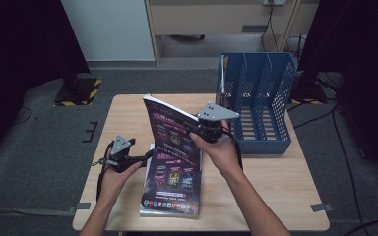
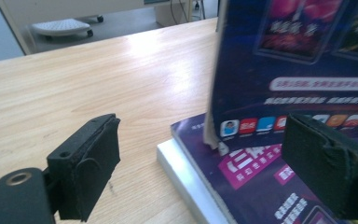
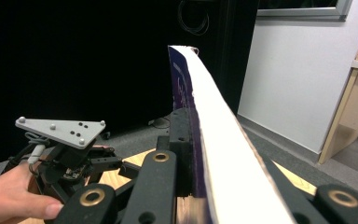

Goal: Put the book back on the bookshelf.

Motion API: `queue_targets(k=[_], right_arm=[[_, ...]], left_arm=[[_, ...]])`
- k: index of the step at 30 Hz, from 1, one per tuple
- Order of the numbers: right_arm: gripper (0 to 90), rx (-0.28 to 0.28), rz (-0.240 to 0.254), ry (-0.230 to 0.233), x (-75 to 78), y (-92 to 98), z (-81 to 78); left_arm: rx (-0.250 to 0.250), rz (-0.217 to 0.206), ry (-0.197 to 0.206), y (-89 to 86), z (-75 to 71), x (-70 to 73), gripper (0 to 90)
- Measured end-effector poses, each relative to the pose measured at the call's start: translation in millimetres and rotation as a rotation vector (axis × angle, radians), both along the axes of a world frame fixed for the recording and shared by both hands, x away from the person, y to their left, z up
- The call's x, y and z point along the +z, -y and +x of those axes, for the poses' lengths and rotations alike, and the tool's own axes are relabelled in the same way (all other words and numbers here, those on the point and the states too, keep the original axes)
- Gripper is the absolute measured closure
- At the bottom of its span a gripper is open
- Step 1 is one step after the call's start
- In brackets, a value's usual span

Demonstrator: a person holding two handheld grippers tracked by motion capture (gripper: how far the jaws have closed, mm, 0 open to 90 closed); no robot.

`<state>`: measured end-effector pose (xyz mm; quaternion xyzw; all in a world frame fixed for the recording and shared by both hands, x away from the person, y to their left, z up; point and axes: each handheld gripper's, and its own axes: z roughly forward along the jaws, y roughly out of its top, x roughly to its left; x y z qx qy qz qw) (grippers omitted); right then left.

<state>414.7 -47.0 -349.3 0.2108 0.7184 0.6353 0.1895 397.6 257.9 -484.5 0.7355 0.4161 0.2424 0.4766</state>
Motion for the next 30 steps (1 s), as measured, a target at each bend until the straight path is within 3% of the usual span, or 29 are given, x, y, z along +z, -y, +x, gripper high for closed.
queue_targets(k=[13, 23, 30], right_arm=[[82.7, -0.028, 0.007, 0.007, 5.5, 19.2, -2.8], [82.7, -0.054, 0.005, 0.003, 4.3, 43.0, -8.2], [82.7, -0.072, 0.014, 0.002, 4.0, 56.5, -11.4]], left_arm=[[0.048, -0.015, -0.056, -13.0, 5.7, -7.7, 7.0], [0.087, 0.036, -0.107, -22.9, 10.9, -16.7, 6.9], [0.132, 0.070, -0.168, -28.6, 14.1, -25.8, 6.9]])
